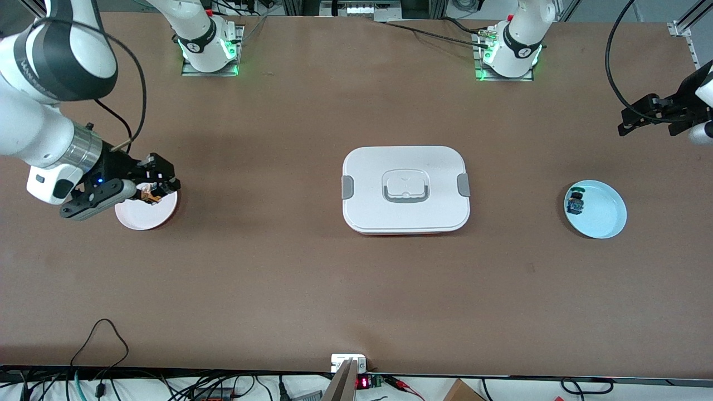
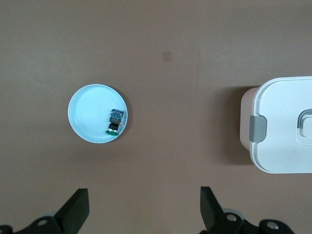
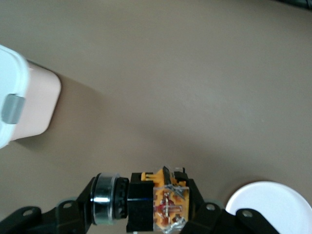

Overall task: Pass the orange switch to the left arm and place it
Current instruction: 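Lift the orange switch with the right gripper toward the white box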

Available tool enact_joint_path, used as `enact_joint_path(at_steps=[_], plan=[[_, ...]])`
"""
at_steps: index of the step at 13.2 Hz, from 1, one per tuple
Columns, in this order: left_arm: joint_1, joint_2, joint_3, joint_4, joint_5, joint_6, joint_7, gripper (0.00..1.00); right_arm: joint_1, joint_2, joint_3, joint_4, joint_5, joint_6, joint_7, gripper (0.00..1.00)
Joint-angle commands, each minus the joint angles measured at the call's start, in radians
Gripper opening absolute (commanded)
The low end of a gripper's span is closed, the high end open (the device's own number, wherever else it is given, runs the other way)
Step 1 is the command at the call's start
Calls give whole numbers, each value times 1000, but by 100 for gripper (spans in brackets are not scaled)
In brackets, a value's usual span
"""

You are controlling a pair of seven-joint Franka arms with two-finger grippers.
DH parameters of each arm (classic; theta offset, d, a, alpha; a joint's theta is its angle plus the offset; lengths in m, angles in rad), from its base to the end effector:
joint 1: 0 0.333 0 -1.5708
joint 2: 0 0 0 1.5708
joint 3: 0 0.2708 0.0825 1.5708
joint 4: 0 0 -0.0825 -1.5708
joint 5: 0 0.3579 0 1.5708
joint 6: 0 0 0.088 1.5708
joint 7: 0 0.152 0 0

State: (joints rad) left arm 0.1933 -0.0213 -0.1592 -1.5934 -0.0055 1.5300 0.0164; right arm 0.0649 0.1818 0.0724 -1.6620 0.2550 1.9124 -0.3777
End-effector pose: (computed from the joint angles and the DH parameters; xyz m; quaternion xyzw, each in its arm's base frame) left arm 0.5161 0.0161 0.5318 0.9997 0.0088 -0.0211 0.0016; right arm 0.5869 0.1081 0.4259 -0.9678 -0.2143 -0.0491 0.1227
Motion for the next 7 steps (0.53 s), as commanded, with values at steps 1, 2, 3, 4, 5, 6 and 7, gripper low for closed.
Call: enact_joint_path(at_steps=[1,2,3,4,5,6,7], plan=[[-8,6,-2,26,7,-22,-9,100,53,-1,15,47,62,-15,-116,0],[-5,7,0,26,4,-21,-7,100,55,-1,30,54,129,-13,-153,0],[-11,29,1,26,7,-21,-6,100,56,-1,49,54,206,-10,-194,0],[-6,56,1,30,15,-21,-7,100,61,4,59,53,264,-7,-245,0],[3,58,3,45,6,-22,-9,100,72,13,61,48,309,0,-313,0],[3,64,3,46,7,-22,-15,100,84,22,63,45,343,8,-396,0],[-3,75,3,46,18,-28,-16,100,90,33,63,45,395,8,-496,0]])
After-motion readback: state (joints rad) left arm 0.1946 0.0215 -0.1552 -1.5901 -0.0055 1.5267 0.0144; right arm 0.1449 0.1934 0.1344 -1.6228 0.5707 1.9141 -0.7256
